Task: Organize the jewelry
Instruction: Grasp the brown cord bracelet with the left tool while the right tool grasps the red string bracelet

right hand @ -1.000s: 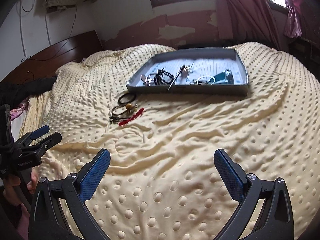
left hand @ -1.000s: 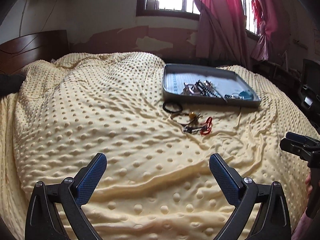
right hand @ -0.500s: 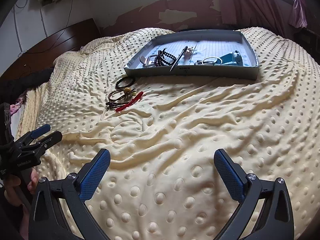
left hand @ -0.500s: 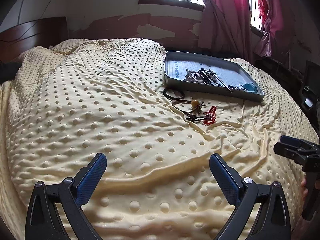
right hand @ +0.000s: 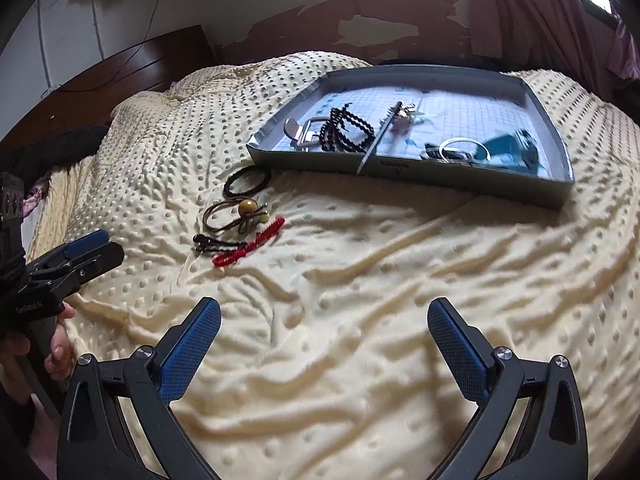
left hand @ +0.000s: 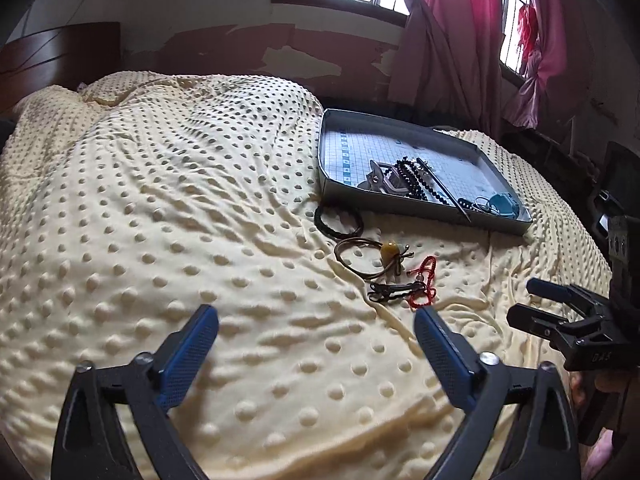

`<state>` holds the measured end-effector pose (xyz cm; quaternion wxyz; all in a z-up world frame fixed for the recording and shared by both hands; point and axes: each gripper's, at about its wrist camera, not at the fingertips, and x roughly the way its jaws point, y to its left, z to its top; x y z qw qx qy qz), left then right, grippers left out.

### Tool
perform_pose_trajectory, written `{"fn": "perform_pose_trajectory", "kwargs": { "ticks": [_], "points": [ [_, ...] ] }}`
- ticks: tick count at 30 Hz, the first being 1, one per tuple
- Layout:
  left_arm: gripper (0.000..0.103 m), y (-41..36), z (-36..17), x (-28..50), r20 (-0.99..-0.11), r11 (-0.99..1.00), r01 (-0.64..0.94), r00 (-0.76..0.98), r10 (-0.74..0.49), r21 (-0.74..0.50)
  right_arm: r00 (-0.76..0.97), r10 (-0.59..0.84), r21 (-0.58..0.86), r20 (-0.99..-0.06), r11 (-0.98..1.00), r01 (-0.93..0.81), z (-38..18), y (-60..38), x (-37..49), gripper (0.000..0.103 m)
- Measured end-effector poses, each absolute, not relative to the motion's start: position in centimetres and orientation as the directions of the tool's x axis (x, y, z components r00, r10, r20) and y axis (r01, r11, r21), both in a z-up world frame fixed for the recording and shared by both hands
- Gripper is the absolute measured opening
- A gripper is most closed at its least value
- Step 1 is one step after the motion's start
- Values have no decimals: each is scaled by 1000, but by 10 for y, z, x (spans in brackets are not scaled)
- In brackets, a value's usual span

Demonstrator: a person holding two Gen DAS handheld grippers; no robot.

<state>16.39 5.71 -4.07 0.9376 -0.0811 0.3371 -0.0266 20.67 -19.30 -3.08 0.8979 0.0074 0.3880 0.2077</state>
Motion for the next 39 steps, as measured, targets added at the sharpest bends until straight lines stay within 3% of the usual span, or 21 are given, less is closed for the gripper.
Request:
{"fn": "perform_pose_trajectory", "kwargs": {
  "ticks": [6, 9, 18, 21, 23, 27, 32, 39],
  "points": [
    [79, 53, -37, 191, -636, 985, 75, 755, -160, -158, 611, 430, 212, -664, 893, -398, -25, -188, 222, 99],
    [68, 51, -39, 207, -648, 977, 113, 734, -205, -181, 608, 445, 220, -657, 885, -411, -24, -184, 227, 75],
    [53, 53, -62, 253, -683, 945, 137, 660, -312, -298, 577, 490, 254, -654, 860, -442, -27, -171, 241, 64],
    [37, 53, -66, 263, -704, 943, 134, 636, -317, -304, 561, 498, 269, -661, 856, -442, -31, -167, 247, 55],
    [25, 52, -72, 269, -717, 938, 133, 613, -331, -319, 549, 501, 278, -670, 854, -440, -35, -164, 251, 53],
    [23, 54, -76, 270, -724, 930, 132, 594, -350, -342, 529, 510, 290, -678, 847, -445, -41, -156, 258, 53],
    [11, 56, -82, 270, -734, 923, 116, 574, -363, -366, 521, 515, 291, -681, 843, -453, -43, -149, 261, 53],
    [5, 58, -85, 270, -733, 919, 95, 575, -364, -382, 505, 522, 304, -687, 838, -453, -45, -148, 263, 53]
  ]
}}
